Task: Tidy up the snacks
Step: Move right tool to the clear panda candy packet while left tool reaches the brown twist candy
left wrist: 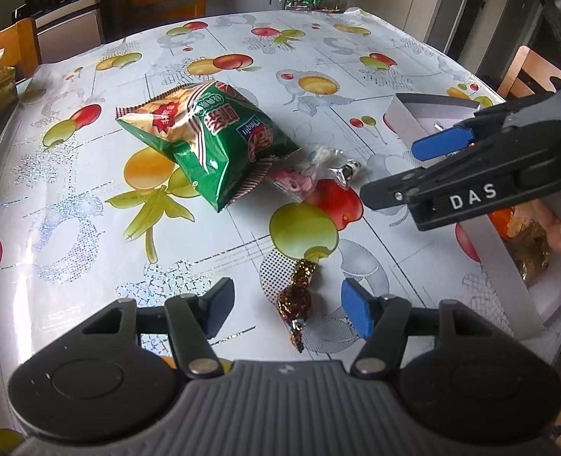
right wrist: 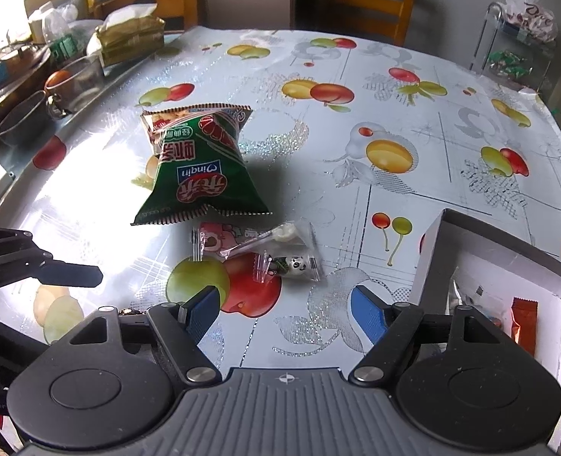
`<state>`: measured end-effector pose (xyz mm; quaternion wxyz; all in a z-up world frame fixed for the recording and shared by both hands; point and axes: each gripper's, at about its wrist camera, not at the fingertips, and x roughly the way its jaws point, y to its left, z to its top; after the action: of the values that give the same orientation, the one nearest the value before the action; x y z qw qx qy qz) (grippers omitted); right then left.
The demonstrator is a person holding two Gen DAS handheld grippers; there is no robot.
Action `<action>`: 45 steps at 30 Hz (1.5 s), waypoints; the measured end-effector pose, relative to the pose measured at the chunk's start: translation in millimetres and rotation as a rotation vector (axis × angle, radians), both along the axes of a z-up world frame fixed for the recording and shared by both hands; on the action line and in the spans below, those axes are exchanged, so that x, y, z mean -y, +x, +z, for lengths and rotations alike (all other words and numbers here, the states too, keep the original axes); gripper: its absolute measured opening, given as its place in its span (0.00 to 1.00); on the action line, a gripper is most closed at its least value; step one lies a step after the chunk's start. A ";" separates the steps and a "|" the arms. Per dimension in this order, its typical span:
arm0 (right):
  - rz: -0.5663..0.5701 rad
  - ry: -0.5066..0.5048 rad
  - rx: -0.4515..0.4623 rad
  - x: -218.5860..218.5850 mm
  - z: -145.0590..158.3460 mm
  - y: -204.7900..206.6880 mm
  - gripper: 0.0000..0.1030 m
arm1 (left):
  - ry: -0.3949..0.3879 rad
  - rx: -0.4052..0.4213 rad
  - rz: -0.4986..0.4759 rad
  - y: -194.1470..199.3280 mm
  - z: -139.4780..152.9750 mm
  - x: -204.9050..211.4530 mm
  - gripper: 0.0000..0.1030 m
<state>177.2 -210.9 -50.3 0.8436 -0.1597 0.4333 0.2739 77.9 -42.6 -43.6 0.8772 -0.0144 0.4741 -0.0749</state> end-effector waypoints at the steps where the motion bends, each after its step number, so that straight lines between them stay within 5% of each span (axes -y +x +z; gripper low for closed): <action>1: 0.000 -0.002 0.001 -0.5 -1.0 0.5 0.74 | 0.001 -0.003 -0.001 0.6 -1.0 0.3 0.60; 31: 0.006 -0.033 -0.026 -24.8 -30.9 32.8 0.75 | -0.004 -0.042 -0.048 15.5 -15.8 -0.4 0.60; 45: 0.010 -0.017 -0.025 -23.4 -33.1 35.3 0.67 | -0.006 -0.028 -0.065 14.6 -16.8 0.4 0.60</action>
<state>212.5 -187.5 -83.4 0.8353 -0.1657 0.4455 0.2763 92.5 -43.0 -60.4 0.8675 -0.0026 0.4863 -0.1045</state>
